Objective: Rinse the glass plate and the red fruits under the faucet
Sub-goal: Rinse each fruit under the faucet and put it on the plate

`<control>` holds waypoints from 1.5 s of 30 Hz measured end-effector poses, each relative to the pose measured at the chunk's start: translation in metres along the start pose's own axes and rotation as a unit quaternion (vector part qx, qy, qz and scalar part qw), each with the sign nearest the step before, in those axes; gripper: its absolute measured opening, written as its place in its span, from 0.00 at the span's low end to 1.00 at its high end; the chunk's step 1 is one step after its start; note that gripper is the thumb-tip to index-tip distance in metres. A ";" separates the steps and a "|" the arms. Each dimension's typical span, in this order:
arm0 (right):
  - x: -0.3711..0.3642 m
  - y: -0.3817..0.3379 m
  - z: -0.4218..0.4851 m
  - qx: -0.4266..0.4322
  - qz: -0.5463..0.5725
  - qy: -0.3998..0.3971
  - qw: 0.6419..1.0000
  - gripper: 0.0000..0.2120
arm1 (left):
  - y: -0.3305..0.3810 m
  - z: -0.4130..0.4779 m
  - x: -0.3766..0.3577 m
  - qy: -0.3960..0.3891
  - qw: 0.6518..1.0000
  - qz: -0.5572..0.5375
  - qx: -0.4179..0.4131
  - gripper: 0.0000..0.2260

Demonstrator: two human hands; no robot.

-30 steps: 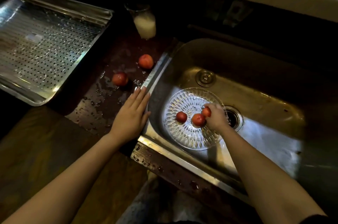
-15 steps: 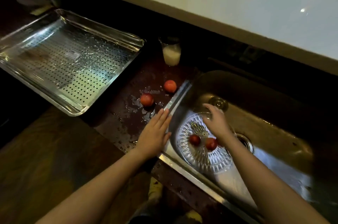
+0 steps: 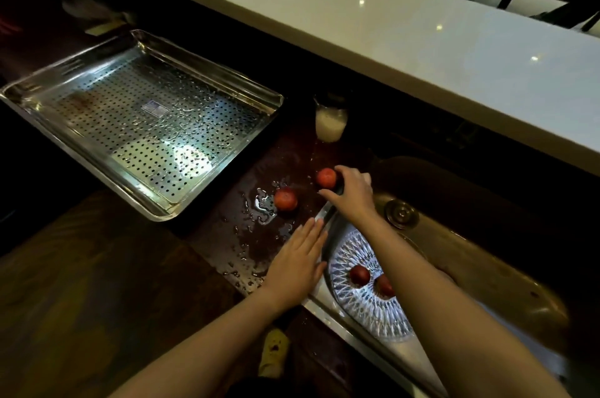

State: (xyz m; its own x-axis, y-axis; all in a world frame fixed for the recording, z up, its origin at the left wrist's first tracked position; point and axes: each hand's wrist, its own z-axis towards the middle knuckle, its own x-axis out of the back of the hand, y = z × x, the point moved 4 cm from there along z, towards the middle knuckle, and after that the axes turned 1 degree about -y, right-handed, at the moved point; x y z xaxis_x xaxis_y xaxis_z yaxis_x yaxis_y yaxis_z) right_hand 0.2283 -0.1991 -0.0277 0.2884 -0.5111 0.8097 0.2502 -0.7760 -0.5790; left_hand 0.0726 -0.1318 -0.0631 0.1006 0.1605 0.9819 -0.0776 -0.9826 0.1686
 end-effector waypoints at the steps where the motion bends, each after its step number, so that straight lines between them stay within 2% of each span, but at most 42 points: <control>1: -0.003 0.000 0.003 0.000 -0.003 0.000 1.000 0.31 | 0.000 0.000 -0.001 -0.003 1.000 -0.003 0.000 0.27; 5: -0.011 0.000 0.015 0.010 0.007 0.007 1.000 0.28 | -0.001 0.000 -0.001 0.000 1.000 0.001 0.003 0.27; 8: -0.010 -0.001 0.014 0.016 0.067 0.008 0.998 0.25 | -0.001 0.000 0.002 0.022 1.000 0.011 -0.001 0.27; 12: 0.008 0.001 -0.006 0.011 0.231 -0.022 0.973 0.24 | -0.004 0.001 0.005 0.020 0.994 -0.106 -0.003 0.28; 15: 0.034 0.002 -0.031 0.003 0.331 -0.054 0.942 0.23 | -0.004 0.006 0.029 0.044 0.969 -0.241 0.016 0.25; 17: 0.057 0.003 -0.048 0.012 0.374 -0.054 0.926 0.23 | 0.000 0.015 0.049 0.053 0.937 -0.342 0.052 0.21; 18: 0.069 0.004 -0.058 0.017 0.383 -0.050 0.922 0.23 | 0.004 0.022 0.060 0.057 0.909 -0.404 0.081 0.18; 20: 0.093 0.008 -0.077 0.023 0.392 -0.030 0.919 0.23 | 0.019 0.035 0.082 0.049 0.822 -0.553 0.128 0.16; 21: 0.105 0.011 -0.088 0.024 0.394 -0.016 0.919 0.23 | 0.031 0.042 0.091 0.033 0.775 -0.618 0.126 0.15; 22: 0.117 0.016 -0.099 0.026 0.393 0.000 0.919 0.23 | 0.046 0.049 0.100 0.019 0.743 -0.659 0.112 0.14; 26: 0.159 0.041 -0.146 0.029 0.371 0.088 0.924 0.23 | 0.116 0.066 0.120 -0.047 0.694 -0.718 0.030 0.12; 30: 0.188 0.087 -0.195 -0.009 0.370 0.190 0.909 0.23 | 0.193 0.071 0.113 -0.166 0.608 -0.776 -0.020 0.14; 32: 0.197 0.116 -0.221 -0.040 0.371 0.229 0.899 0.23 | 0.232 0.073 0.107 -0.215 0.581 -0.785 -0.030 0.14; 33: 0.199 0.130 -0.234 -0.057 0.377 0.244 0.892 0.23 | 0.251 0.073 0.105 -0.229 0.583 -0.779 -0.030 0.14; 35: 0.203 0.160 -0.260 -0.097 0.399 0.281 0.867 0.19 | 0.288 0.073 0.096 -0.240 0.616 -0.750 -0.032 0.14; 38: 0.210 0.200 -0.289 -0.185 0.432 0.353 0.809 0.11 | 0.342 0.066 0.082 -0.250 0.661 -0.705 -0.056 0.15; 41: 0.222 0.229 -0.304 -0.281 0.424 0.403 0.761 0.12 | 0.386 0.057 0.071 -0.262 0.677 -0.681 -0.097 0.13; 43: 0.228 0.240 -0.312 -0.338 0.457 0.426 0.704 0.15 | 0.405 0.057 0.066 -0.257 0.691 -0.667 -0.105 0.11; 45: 0.230 0.251 -0.318 -0.359 0.508 0.432 0.653 0.18 | 0.418 0.061 0.061 -0.247 0.720 -0.640 -0.106 0.12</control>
State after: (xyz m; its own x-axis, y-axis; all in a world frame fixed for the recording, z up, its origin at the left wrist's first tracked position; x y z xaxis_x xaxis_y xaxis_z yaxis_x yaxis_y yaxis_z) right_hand 0.0638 -0.6292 0.0440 -0.7390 -0.6733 -0.0256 -0.2519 0.3113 -0.9163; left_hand 0.1066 -0.5387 0.0616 0.5606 0.8177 -0.1309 0.2486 -0.0154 0.9685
